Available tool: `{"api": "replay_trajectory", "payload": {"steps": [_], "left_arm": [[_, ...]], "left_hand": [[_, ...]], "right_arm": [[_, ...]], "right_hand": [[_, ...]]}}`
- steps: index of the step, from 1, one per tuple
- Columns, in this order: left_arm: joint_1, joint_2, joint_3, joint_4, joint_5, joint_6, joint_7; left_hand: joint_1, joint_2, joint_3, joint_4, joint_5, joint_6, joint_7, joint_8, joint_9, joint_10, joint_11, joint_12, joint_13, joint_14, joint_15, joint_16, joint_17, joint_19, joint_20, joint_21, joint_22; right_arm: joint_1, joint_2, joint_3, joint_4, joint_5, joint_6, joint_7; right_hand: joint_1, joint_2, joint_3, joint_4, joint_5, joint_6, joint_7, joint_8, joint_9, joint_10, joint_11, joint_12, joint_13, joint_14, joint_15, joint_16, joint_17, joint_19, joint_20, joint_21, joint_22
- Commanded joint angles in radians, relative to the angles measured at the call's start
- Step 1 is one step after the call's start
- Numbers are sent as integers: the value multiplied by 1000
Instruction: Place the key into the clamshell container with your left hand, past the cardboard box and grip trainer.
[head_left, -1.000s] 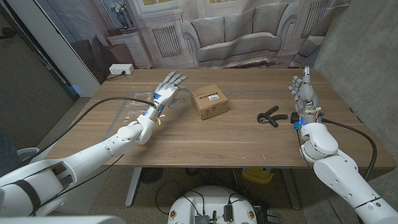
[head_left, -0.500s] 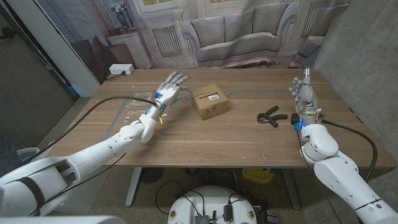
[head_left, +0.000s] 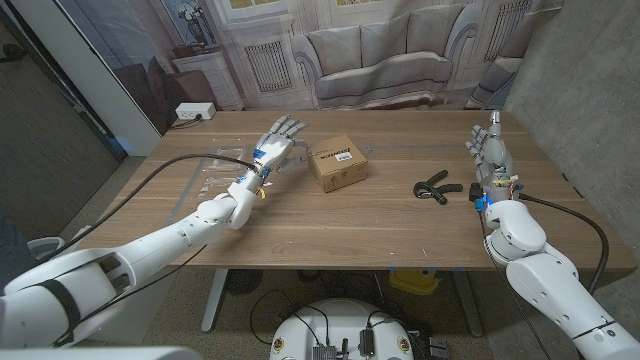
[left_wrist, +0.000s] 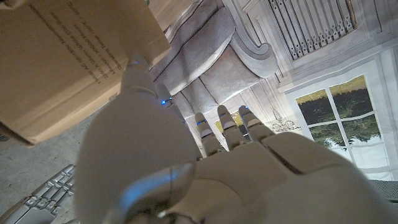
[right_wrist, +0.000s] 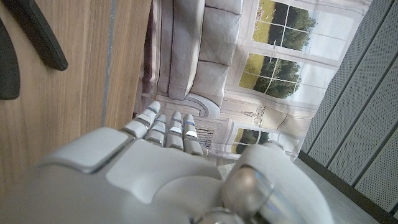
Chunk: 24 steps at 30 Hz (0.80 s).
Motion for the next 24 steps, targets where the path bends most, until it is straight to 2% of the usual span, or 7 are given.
{"api": "replay_trajectory", "payload": {"steps": [1,24], "left_arm": [[-32,-33,29,53,-12,-15,9],[-48,-56,63,80,-29,-22,9]], "left_hand": [[8,0,1,2,-4,10,2,3,4,10,2,-5,6,8,-111,-3,5,6,1,6,5],[9,5,0,11,-12,43,3,12,5,31,1,-4,6,30,-118,1,5,8,-2,5,5]], "right_arm": [[-7,-4,11,-3,5,-4,2],[-5,0,16,24,19,7,18]], "right_hand": [[-3,2,-10,-1,7,10,1,5,4,6,0,5,6,8,-2,5,5,9,-1,-2,3],[-3,3,-13,-2,8,11,1,5,4,7,0,5,6,7,0,4,5,9,-1,-6,4]]}}
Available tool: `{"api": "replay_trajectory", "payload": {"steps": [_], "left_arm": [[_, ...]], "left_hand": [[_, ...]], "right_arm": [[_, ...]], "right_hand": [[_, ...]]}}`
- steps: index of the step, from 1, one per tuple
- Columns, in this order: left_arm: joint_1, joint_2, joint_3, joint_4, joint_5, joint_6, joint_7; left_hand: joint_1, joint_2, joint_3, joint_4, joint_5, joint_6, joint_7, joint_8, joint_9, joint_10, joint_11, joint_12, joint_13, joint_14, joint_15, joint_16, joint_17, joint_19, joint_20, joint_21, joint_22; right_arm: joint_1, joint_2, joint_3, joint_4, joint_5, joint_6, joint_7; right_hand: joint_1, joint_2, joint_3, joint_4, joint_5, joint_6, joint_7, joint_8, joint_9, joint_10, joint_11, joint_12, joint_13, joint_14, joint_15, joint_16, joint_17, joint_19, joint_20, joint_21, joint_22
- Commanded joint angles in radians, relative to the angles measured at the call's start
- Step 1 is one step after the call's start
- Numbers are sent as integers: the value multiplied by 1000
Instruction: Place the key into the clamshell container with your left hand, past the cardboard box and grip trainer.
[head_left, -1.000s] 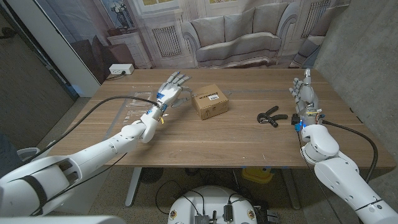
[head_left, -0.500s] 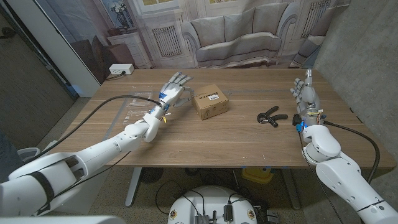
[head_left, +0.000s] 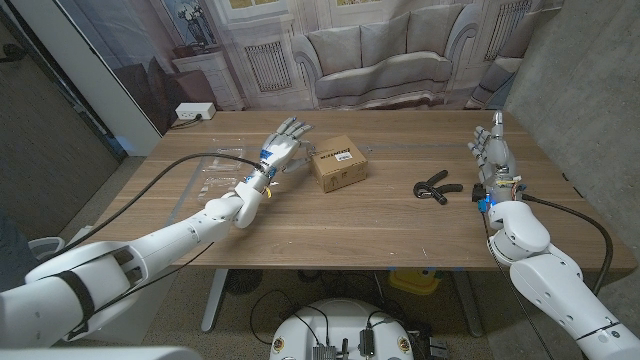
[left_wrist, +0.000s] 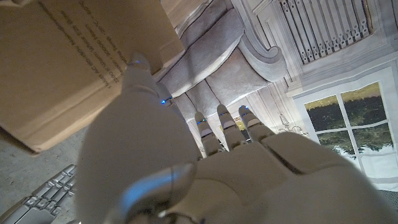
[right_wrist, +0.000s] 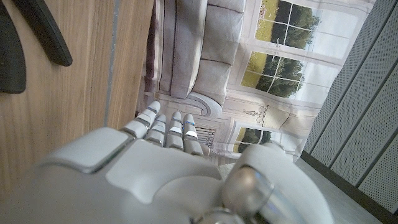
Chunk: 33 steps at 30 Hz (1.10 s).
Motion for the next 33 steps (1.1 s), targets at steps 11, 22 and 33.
{"api": "replay_trajectory", "payload": {"steps": [11,22,33], "left_arm": [[-6,-20,24,16,-17,9,-9],[-4,-24,21,14,-23,19,-1],[-8,-24,13,3,-27,27,5]], "left_hand": [[5,-1,-3,7,-7,50,2,23,5,26,-1,2,1,25,-120,1,5,8,-5,5,5],[9,3,-3,10,-13,114,5,46,5,50,-2,3,1,47,-122,5,6,12,-1,5,5],[22,11,2,10,-18,176,38,71,4,90,-3,8,1,71,-126,9,9,21,0,8,5]], "right_arm": [[-1,5,5,26,19,16,15],[2,6,6,39,27,31,27],[0,6,12,43,30,44,32]], "right_hand": [[-4,4,-10,2,8,13,0,5,4,8,-1,5,6,9,0,5,5,10,-1,-8,4],[-4,4,-12,2,8,13,-2,5,4,10,-2,5,6,12,-2,6,6,11,1,-9,4],[-5,4,-13,2,8,14,-2,5,4,10,-4,5,6,13,-2,6,6,12,1,-10,4]]}}
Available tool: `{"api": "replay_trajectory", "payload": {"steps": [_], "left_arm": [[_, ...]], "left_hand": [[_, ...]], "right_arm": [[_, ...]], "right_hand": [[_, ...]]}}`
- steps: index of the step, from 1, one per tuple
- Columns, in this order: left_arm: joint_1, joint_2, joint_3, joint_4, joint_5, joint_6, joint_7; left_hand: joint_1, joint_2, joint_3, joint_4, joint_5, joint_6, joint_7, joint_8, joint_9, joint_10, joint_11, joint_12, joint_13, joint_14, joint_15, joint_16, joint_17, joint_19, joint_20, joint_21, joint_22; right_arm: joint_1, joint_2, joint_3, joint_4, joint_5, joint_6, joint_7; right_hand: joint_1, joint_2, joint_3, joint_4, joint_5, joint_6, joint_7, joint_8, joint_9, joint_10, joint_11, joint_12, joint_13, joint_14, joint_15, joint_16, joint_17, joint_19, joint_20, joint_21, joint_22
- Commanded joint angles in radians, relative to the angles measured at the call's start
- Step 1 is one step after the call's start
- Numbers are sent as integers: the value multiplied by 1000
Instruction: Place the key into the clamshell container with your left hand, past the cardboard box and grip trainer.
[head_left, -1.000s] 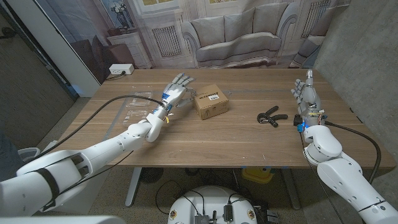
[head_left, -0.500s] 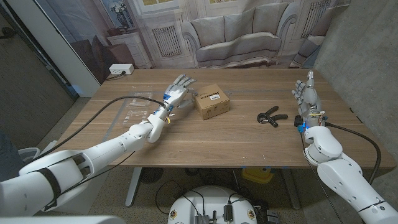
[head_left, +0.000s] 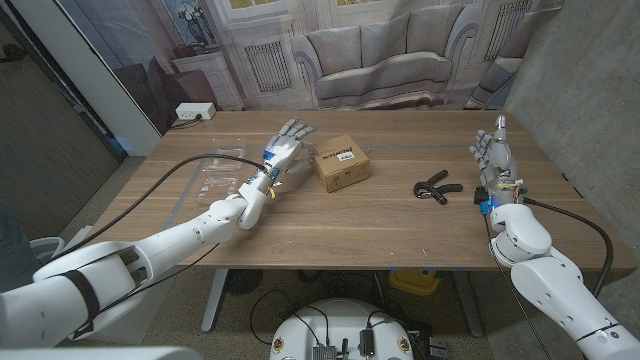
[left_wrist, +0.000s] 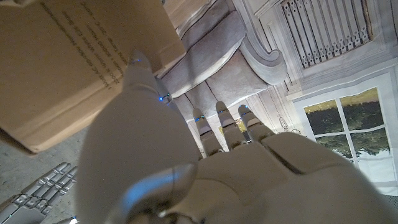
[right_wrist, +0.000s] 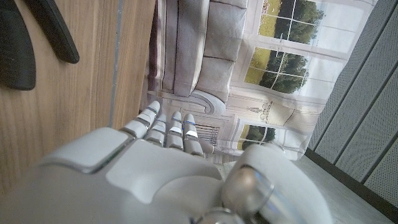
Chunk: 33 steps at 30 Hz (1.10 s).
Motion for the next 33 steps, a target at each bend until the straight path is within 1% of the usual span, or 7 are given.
{"api": "replay_trajectory", "payload": {"steps": [1,2,4,9,22,28,33], "left_arm": [[-3,-2,-8,-9,-4,9,9],[-3,-2,-8,-11,-4,10,9],[-2,-1,-10,-15,-3,14,9],[0,5,-13,-30,1,23,5],[7,19,-27,-69,15,48,-2],[7,21,-35,-84,20,56,-5],[8,21,-41,-94,24,66,-6]], "left_hand": [[15,2,3,1,-4,35,28,16,2,28,-2,9,2,17,-124,9,4,8,2,8,6],[19,4,4,0,-5,47,49,21,1,35,-2,8,2,22,-127,10,5,11,2,8,6],[23,4,5,0,-7,62,56,26,-1,41,-3,8,1,27,-128,11,5,12,-2,9,6],[27,6,6,0,-11,86,70,29,-7,54,-3,8,1,37,-129,13,6,16,-1,9,6],[25,17,7,10,-15,124,93,28,-22,71,-3,4,1,46,-131,10,7,18,0,9,6],[24,20,8,13,-16,125,97,21,-26,74,-4,2,1,48,-133,9,7,20,0,10,6],[26,22,8,16,-16,122,105,13,-30,81,-4,1,1,51,-134,8,7,24,1,11,6]], "right_arm": [[-2,2,7,6,5,15,7],[-3,2,8,6,6,17,8],[-5,2,10,5,6,19,7],[-10,4,15,3,9,22,6],[-23,13,26,1,8,43,7],[-37,25,33,2,9,65,8],[-46,35,37,3,4,81,7]], "right_hand": [[-1,0,-5,2,8,8,4,5,4,7,-2,5,1,8,3,6,6,9,-3,1,4],[-1,0,-5,2,8,8,4,5,4,8,-1,6,1,8,4,6,6,9,-3,1,4],[-2,0,-6,2,8,8,4,5,4,7,-3,5,1,7,3,6,6,9,-3,1,4],[-2,0,-6,2,8,8,4,5,4,8,-3,6,1,7,2,5,6,10,-3,1,4],[-4,1,-9,3,8,9,2,5,5,9,-3,6,1,8,2,5,6,9,-3,-1,4],[-5,2,-10,3,8,9,2,5,5,11,-4,7,2,9,1,6,7,10,-2,-2,4],[-6,1,-11,3,8,9,1,5,5,11,-5,7,2,11,1,7,7,11,-2,-2,4]]}}
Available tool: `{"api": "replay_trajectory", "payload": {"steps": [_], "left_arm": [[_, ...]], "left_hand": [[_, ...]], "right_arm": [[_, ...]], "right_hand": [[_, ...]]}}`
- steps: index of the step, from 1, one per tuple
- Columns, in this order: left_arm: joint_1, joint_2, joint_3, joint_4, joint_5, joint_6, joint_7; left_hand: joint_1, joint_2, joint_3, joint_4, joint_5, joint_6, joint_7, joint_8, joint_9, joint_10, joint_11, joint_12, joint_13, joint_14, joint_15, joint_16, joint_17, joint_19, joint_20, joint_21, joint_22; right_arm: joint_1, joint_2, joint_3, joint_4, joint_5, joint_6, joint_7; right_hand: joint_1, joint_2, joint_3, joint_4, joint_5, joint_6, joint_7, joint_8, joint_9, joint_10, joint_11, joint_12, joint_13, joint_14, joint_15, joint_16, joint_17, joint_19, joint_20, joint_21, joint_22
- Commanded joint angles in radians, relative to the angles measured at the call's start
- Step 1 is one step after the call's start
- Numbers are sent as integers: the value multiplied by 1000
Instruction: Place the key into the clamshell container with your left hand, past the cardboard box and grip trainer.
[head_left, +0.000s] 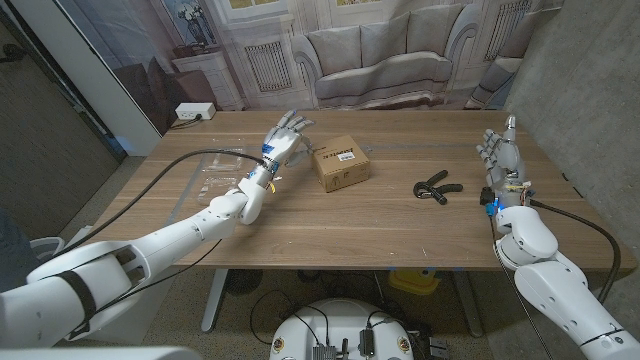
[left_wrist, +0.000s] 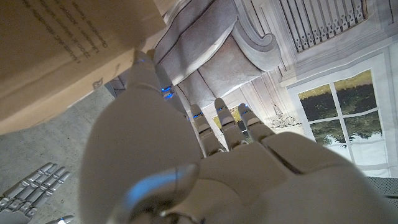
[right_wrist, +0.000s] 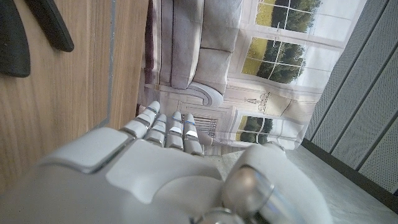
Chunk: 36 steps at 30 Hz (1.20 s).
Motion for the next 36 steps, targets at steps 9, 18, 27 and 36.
{"api": "replay_trajectory", "payload": {"steps": [9,18,27,36], "left_arm": [[8,6,-24,-56,13,34,-20],[14,5,-30,-72,19,40,-21],[46,31,-56,-154,18,64,-48],[115,87,-112,-281,14,113,-109]], "left_hand": [[11,18,7,8,5,-5,48,-17,5,29,0,-1,4,12,-137,-2,2,16,-2,6,1],[14,19,9,11,7,0,52,-17,8,39,0,-2,5,16,-140,-3,1,17,-5,6,1],[15,19,11,15,8,3,54,-17,10,45,0,-3,5,18,-140,-4,1,17,-7,5,1],[14,16,11,19,9,4,50,-18,11,49,-1,-6,5,17,-140,-7,1,18,-7,5,1]], "right_arm": [[-35,30,16,-6,-12,50,1],[-57,40,24,-18,-20,64,-1],[-69,41,31,-24,-22,71,9],[-69,33,37,-27,-16,61,24]], "right_hand": [[-8,1,-10,1,8,10,1,5,5,8,-2,7,2,12,0,6,2,12,-3,-2,5],[-10,1,-12,1,8,10,1,5,5,10,-2,7,2,13,-1,7,2,13,-2,-3,5],[-11,2,-13,1,8,10,1,5,5,12,-1,8,2,14,0,7,2,14,-2,-4,5],[-11,2,-14,1,9,9,1,4,5,11,-1,7,2,13,0,6,2,14,-2,-4,5]]}}
